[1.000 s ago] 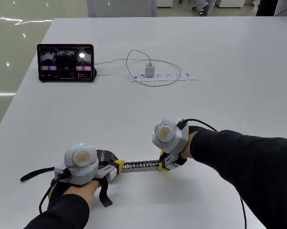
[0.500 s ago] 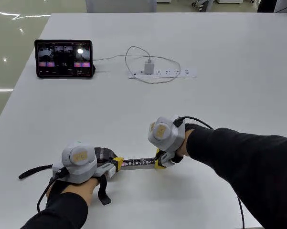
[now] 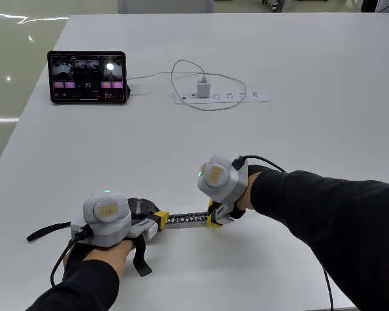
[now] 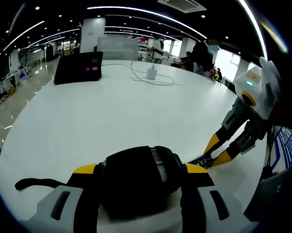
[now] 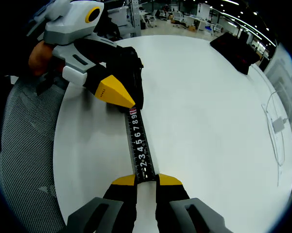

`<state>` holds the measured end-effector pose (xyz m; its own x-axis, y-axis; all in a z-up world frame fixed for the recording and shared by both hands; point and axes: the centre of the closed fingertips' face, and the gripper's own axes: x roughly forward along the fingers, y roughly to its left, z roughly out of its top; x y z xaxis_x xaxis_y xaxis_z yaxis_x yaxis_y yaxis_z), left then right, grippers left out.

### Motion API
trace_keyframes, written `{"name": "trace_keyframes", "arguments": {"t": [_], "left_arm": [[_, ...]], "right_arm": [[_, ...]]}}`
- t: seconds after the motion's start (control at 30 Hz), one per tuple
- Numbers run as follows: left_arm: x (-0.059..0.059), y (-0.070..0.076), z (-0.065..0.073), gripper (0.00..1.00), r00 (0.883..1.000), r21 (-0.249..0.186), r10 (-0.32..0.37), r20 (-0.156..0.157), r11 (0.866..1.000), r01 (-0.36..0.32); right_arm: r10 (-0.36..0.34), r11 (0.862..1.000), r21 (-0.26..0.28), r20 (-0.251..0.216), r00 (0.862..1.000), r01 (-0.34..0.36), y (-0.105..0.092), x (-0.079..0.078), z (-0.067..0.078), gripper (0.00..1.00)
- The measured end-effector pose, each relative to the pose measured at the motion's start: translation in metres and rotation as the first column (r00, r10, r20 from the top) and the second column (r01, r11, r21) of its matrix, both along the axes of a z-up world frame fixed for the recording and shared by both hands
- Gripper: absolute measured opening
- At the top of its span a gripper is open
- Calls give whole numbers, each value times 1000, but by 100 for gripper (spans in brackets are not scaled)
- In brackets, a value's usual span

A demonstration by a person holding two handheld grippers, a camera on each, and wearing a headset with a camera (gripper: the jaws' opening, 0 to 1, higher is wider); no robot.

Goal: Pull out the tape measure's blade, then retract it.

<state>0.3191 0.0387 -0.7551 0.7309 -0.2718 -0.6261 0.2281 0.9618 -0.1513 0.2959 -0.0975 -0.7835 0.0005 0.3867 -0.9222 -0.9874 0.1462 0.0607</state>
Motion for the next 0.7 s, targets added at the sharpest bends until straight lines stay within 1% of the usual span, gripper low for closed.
{"name": "trace_keyframes", "arguments": {"t": [0.7], "left_arm": [[0,-1,0,63,1000,-13,-5,-2,1000,5]], "right_arm": [[10,1000,11,-7,1000,-10,11,1,-1,11]]}}
